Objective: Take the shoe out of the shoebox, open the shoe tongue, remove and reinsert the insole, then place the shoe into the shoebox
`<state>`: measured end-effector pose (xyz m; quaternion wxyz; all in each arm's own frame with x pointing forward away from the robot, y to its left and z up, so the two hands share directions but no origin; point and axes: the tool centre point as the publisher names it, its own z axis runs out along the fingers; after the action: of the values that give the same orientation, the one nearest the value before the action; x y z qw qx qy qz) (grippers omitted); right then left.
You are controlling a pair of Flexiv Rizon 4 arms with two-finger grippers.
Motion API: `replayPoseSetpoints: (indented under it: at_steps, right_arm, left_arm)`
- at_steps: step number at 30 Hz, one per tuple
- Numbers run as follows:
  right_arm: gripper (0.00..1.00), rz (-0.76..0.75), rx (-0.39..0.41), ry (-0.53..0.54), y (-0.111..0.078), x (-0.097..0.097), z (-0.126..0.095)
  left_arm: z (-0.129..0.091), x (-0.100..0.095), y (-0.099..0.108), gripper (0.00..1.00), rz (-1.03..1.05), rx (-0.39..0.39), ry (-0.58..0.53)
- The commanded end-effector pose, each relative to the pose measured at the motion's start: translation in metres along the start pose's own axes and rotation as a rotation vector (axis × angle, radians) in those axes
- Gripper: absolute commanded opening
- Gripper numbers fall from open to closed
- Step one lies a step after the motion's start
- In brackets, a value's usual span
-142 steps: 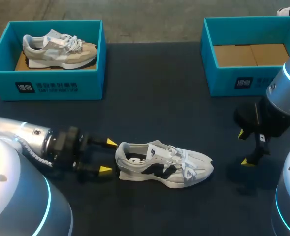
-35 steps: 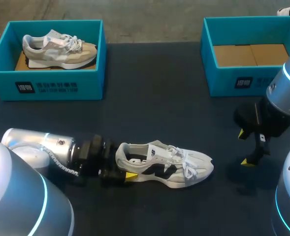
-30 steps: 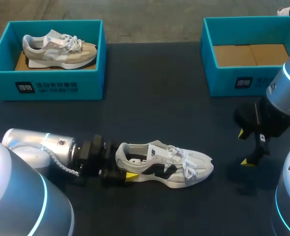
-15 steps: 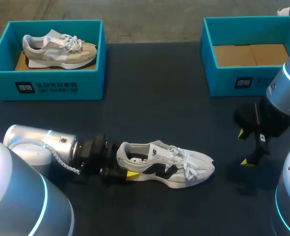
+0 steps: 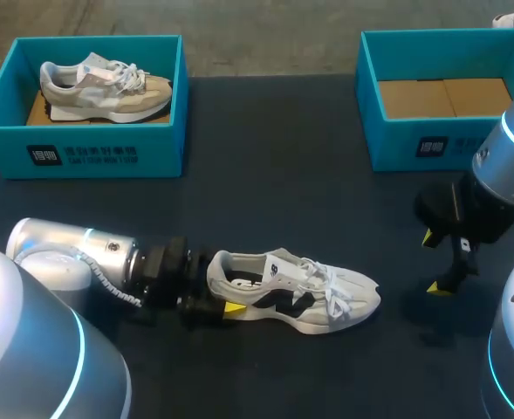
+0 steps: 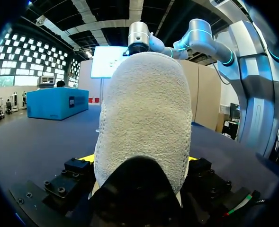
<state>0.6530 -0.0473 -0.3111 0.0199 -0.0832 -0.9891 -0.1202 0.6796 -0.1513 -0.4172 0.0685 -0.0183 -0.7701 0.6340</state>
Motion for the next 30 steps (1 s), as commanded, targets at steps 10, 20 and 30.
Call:
replayPoseSetpoints:
  at_steps: [10, 20, 30]
  right_arm:
    - [1.0, 0.616, 0.0, -0.017, 0.023, -0.012, -0.013]
    - [1.0, 1.133, 0.025, -0.264, 0.094, 0.017, -0.01]
    - [1.0, 1.209, 0.142, -0.327, 0.105, 0.025, -0.009]
  left_arm:
    - [-0.001, 0.0, -0.001, 0.0, 0.0, -0.002, 0.0]
    - [-0.001, 0.0, -0.001, 0.0, 0.0, -0.002, 0.0]
    - [-0.001, 0.0, -0.001, 0.0, 0.0, -0.002, 0.0]
